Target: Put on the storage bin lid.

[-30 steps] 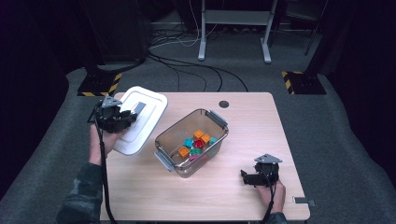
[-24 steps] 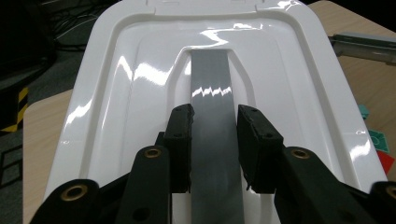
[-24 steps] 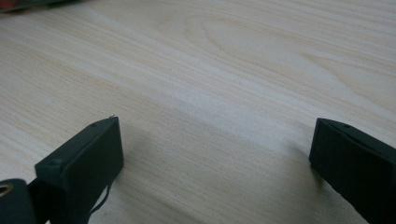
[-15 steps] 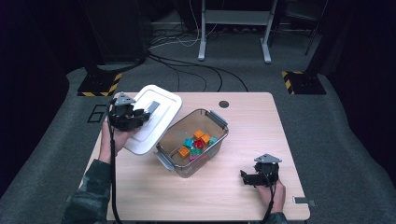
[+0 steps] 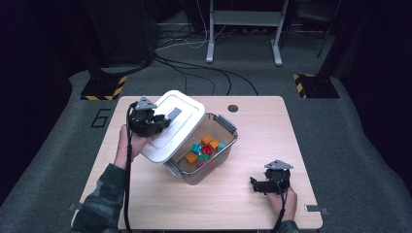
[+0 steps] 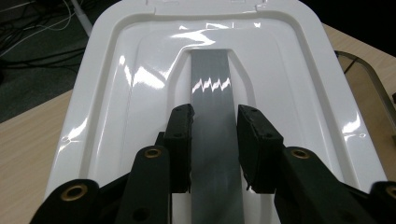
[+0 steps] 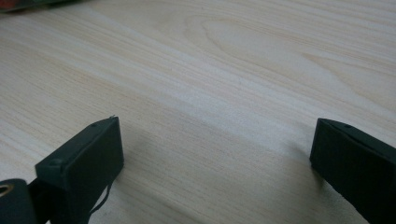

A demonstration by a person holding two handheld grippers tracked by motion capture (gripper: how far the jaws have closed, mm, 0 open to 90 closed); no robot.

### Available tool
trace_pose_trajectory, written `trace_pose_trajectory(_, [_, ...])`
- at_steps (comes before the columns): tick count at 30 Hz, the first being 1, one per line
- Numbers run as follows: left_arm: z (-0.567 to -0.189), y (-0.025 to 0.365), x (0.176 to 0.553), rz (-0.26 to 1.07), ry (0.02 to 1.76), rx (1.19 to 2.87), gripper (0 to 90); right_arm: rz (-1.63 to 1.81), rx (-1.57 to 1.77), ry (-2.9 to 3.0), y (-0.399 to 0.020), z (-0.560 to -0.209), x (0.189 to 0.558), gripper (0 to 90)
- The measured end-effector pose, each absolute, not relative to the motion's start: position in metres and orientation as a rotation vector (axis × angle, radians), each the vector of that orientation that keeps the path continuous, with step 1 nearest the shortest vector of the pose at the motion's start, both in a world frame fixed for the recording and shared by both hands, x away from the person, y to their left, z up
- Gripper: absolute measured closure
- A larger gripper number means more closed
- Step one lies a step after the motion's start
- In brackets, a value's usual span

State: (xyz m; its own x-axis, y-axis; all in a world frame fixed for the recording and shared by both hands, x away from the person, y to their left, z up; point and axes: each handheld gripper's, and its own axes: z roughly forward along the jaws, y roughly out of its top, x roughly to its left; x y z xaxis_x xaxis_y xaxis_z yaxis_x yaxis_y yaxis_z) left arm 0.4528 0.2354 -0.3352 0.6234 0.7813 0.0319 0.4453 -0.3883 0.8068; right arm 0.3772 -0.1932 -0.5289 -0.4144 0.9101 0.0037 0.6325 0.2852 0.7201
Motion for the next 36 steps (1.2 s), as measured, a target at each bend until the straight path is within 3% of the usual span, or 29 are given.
trace_pose_trajectory(36, [-0.369,0.157,0.457,0.349,0.819,2.244,66.6,0.915,1.388,2.147,-0.193,-0.529,0.377,1.4])
